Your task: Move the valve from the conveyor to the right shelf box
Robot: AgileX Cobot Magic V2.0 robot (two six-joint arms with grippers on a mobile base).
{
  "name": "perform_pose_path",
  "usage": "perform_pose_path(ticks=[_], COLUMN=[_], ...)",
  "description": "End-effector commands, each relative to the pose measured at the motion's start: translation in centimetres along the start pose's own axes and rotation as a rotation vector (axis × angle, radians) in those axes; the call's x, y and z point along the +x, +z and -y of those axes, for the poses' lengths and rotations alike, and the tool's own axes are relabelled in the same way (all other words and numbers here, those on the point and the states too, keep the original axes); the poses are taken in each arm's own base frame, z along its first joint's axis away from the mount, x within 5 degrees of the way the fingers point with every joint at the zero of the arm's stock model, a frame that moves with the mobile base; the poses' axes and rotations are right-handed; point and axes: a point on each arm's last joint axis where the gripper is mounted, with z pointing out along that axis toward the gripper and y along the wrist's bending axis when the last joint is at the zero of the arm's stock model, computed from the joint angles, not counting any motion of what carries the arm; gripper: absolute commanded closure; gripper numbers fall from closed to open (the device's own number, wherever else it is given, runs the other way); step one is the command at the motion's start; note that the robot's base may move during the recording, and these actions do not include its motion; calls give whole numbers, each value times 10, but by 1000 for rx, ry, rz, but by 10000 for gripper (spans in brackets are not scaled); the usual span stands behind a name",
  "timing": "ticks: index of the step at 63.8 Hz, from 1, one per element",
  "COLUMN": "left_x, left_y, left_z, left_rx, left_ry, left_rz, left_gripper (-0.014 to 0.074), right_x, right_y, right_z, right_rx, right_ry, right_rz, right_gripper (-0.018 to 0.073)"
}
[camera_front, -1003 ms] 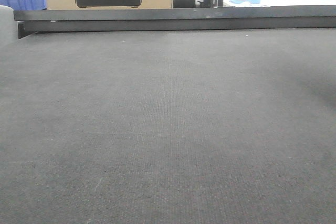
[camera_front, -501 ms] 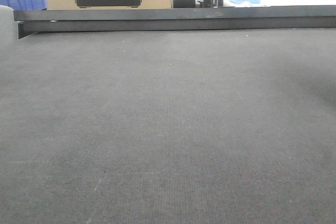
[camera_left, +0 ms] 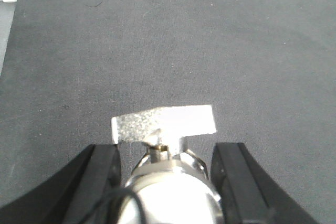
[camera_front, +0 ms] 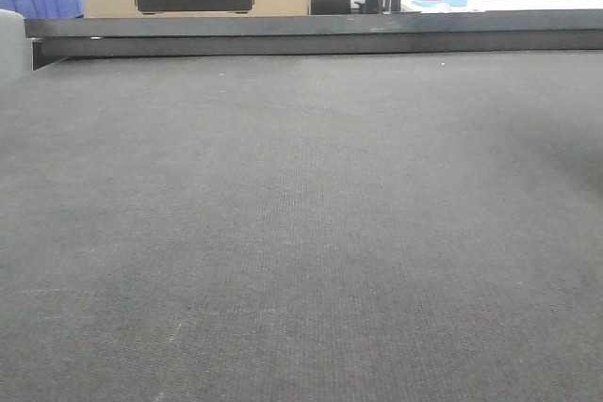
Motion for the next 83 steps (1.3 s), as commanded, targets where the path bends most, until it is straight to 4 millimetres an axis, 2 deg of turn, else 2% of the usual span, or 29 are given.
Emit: perform_pose_path(ticks=[1, 83], left_x=[-5, -5], left_y=[-8, -8], left_z=[2, 2], left_rx=[9, 9], left_ry=[-5, -5], left_rz=[65, 69], left_gripper=[707, 707], right_x=[-6, -9], right_y=[-10, -1], right_z=[0, 1], right_rx=[8, 9], right_ry=[-14, -12], right_rz=[77, 69], right_gripper=[713, 713])
